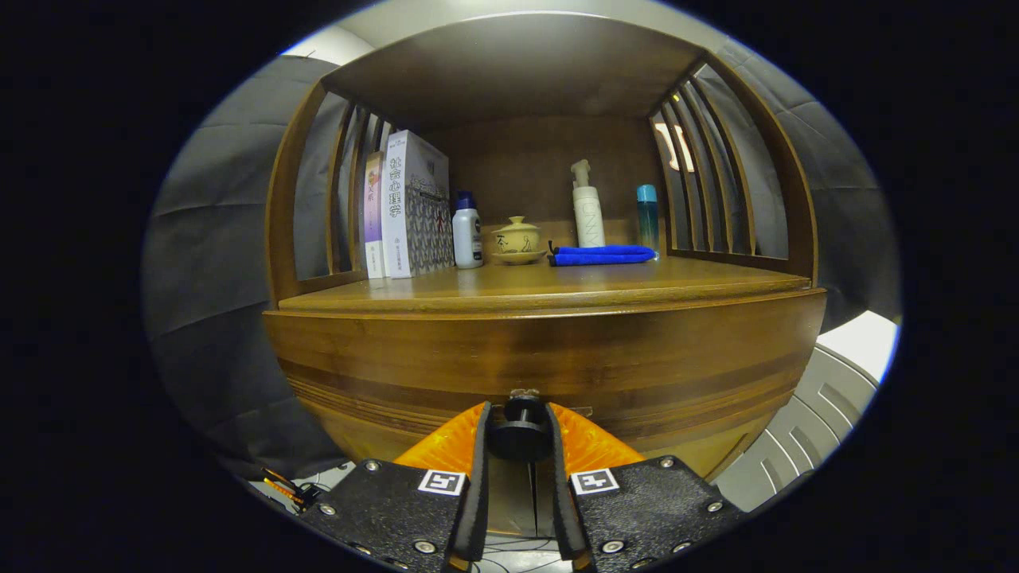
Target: Pull open the drawer, take out the items inside it, and place them on the countertop above the cabinet.
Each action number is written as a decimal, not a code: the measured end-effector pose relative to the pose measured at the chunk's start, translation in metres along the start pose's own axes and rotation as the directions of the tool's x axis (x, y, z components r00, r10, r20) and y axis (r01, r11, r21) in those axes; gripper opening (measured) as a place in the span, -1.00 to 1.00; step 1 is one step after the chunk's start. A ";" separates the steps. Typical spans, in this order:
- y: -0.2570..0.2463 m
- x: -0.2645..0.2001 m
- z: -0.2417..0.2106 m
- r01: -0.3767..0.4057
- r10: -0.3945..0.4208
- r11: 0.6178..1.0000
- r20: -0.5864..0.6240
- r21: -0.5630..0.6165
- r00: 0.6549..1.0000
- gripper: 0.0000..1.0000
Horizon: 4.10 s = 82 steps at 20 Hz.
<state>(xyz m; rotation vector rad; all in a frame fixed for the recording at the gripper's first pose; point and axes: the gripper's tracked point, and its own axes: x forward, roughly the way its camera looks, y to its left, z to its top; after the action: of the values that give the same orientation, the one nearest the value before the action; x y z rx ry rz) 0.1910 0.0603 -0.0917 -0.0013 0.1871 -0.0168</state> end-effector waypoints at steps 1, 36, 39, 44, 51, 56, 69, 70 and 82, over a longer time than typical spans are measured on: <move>-0.001 -0.006 -0.002 -0.001 0.001 1.000 0.003 -0.002 1.000 -0.31; 0.022 -0.159 -0.042 -0.045 0.044 0.999 -0.011 -0.021 0.999 -0.31; 0.027 -0.174 -0.047 -0.059 0.059 0.998 -0.016 -0.018 0.998 -0.32; 0.030 -0.183 -0.051 -0.071 0.070 0.997 -0.012 -0.039 0.997 -0.25; 0.017 -0.189 -0.034 -0.077 0.078 0.995 0.016 -0.061 0.997 0.75; 0.017 -0.200 0.014 -0.078 0.094 0.990 0.130 -0.122 0.987 0.89; 0.038 -0.133 0.083 -0.235 0.233 0.970 -0.035 -0.065 0.972 0.89; 0.034 -0.124 0.084 -0.229 0.226 0.971 -0.052 -0.066 0.973 0.89; 0.041 -0.055 0.046 -0.283 0.256 0.959 -0.398 -0.009 0.881 0.87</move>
<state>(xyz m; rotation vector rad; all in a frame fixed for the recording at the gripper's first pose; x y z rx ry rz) 0.1458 0.1020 -0.0366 -0.0388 0.5914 0.2715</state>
